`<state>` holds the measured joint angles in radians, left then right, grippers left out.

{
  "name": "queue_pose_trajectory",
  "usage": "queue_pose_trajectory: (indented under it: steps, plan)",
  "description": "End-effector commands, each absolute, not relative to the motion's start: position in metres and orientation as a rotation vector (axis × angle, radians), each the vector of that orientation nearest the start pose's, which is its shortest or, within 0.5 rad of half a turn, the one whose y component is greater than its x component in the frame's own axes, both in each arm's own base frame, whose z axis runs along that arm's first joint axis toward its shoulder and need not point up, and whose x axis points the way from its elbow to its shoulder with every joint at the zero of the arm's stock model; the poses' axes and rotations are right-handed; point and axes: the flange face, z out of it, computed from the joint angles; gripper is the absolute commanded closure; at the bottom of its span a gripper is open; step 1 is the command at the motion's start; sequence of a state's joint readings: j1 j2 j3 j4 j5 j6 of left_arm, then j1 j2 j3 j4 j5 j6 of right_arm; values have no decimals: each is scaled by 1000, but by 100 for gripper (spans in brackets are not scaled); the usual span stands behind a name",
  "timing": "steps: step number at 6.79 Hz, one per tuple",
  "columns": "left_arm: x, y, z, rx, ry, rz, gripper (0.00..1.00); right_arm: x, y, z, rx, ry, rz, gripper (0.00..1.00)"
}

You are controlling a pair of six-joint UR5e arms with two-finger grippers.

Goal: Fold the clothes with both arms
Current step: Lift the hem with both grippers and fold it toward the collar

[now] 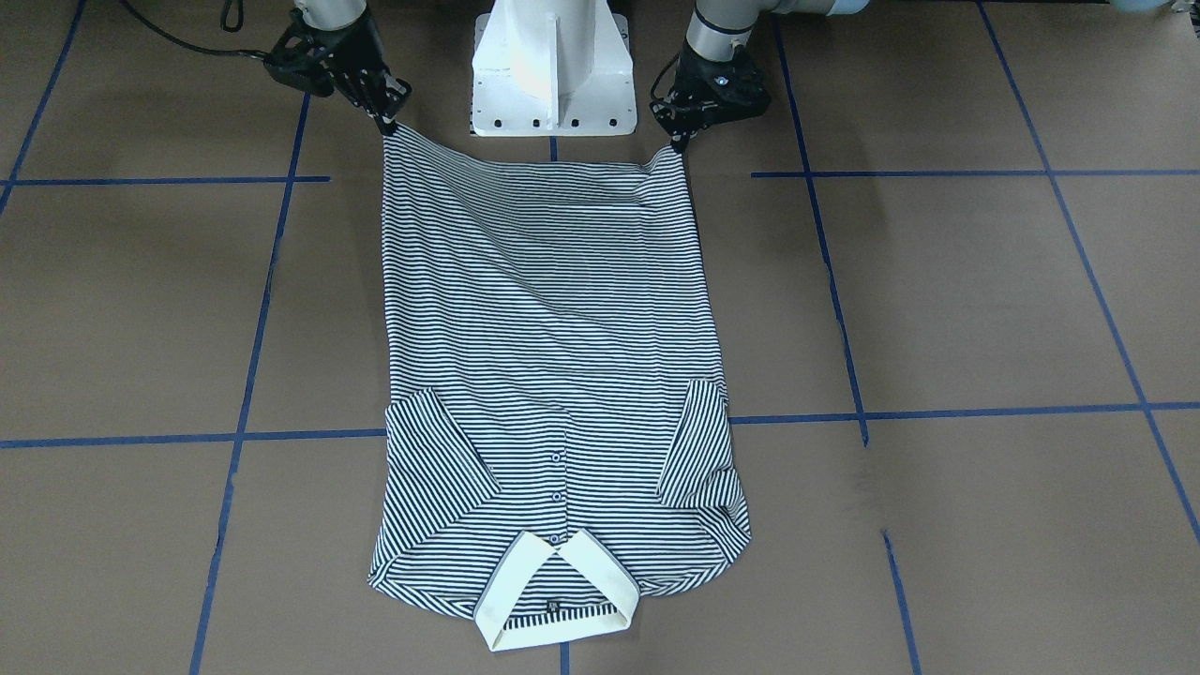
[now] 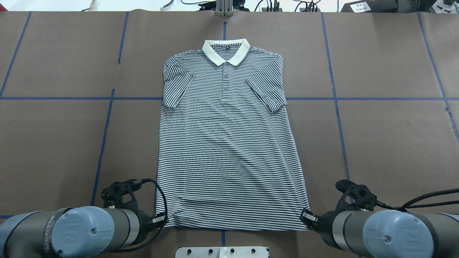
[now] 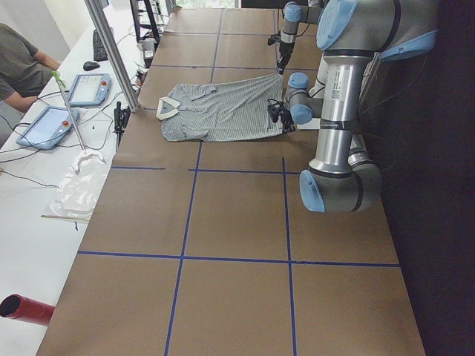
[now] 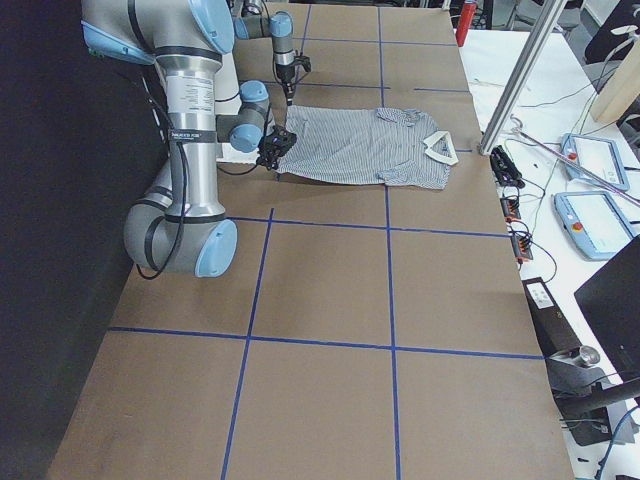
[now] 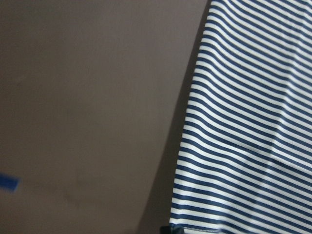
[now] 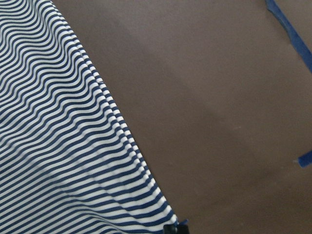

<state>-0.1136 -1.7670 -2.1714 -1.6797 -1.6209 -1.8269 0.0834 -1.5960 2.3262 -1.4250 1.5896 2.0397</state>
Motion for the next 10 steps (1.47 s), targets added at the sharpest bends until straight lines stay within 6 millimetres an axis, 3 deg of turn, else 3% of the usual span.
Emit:
queue_pose_trajectory:
  steps: [1, 2, 3, 4, 5, 6, 7, 8, 9, 10]
  plan:
    - [444, -168, 251, -146, 897, -297, 100, -385, -162, 302, -204, -889, 520, 100]
    - [440, -179, 243, -152, 919, -296, 100, -370, -198, 300, -159, -906, 596, 100]
    - [436, -228, 228, -79, 953, -343, 100, -364, -232, 299, -99, -920, 629, 100]
    - [447, -290, 209, 2, 963, -378, 100, -386, -279, 295, -1, -929, 598, 100]
    - [456, -353, 224, 78, 911, -409, 100, -406, -340, 289, 78, -921, 623, 100]
    - [446, -426, 230, 174, 928, -438, 100, -407, -404, 284, 130, -902, 660, 100]
    - [429, -475, 249, 236, 917, -470, 100, -396, -465, 288, 182, -858, 672, 100]
    - [415, -512, 250, 300, 907, -460, 100, -393, -531, 303, 165, -801, 647, 100]
    - [428, -553, 258, 318, 890, -479, 100, -398, -590, 303, 140, -762, 646, 100]
    - [449, -581, 283, 372, 888, -503, 100, -436, -643, 296, 111, -702, 666, 100]
